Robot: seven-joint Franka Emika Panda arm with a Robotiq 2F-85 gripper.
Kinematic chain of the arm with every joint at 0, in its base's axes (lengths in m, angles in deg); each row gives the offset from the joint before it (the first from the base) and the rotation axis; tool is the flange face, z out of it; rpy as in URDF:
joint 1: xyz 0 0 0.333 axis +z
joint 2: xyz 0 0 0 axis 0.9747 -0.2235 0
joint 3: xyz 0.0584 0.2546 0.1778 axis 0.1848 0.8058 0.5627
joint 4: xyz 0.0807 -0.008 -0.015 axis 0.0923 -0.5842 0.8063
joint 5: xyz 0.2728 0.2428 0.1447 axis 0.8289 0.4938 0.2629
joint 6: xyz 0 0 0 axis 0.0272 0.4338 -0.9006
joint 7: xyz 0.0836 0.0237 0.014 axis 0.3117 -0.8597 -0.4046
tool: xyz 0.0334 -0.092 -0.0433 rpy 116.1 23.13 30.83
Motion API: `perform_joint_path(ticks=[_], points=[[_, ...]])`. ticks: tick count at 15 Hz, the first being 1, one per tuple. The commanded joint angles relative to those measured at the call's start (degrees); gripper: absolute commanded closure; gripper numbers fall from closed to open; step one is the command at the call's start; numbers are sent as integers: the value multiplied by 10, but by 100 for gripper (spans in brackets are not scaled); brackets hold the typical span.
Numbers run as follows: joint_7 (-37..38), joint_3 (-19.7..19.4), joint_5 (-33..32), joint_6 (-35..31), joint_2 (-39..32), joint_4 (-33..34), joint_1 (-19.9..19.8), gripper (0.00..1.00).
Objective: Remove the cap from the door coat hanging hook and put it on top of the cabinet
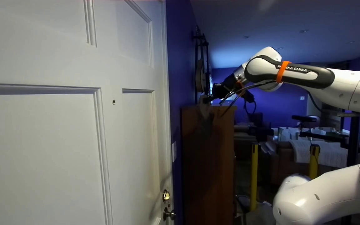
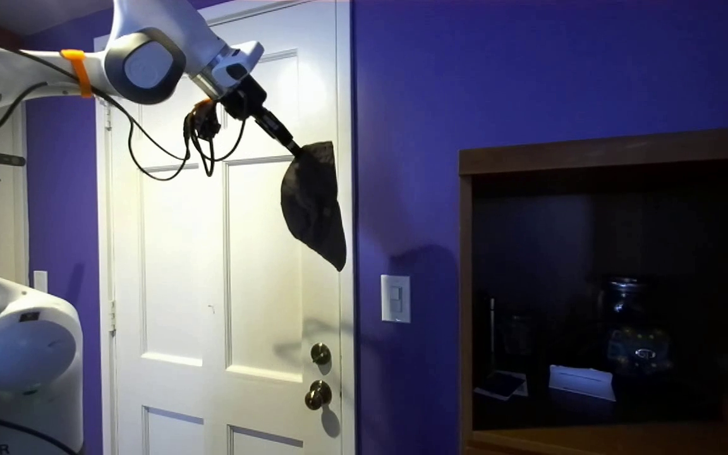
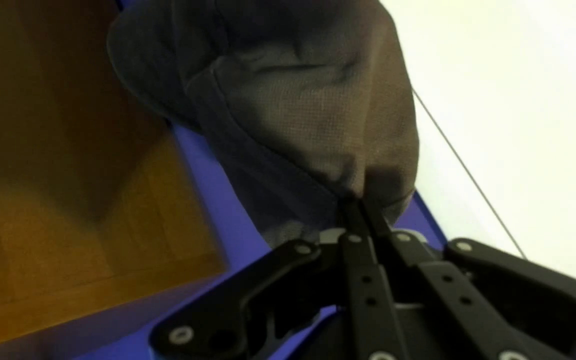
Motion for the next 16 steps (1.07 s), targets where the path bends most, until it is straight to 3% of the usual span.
perform_joint_path(ticks=[1,6,7,16], points=[[-4,-38,6,-1,-59,88,1,99],[-6,-89,15,-32,-127,173,0,99],[-13,-74,11,-12,-87,129,-5,99],[-15,-74,11,-14,-96,134,-7,96]])
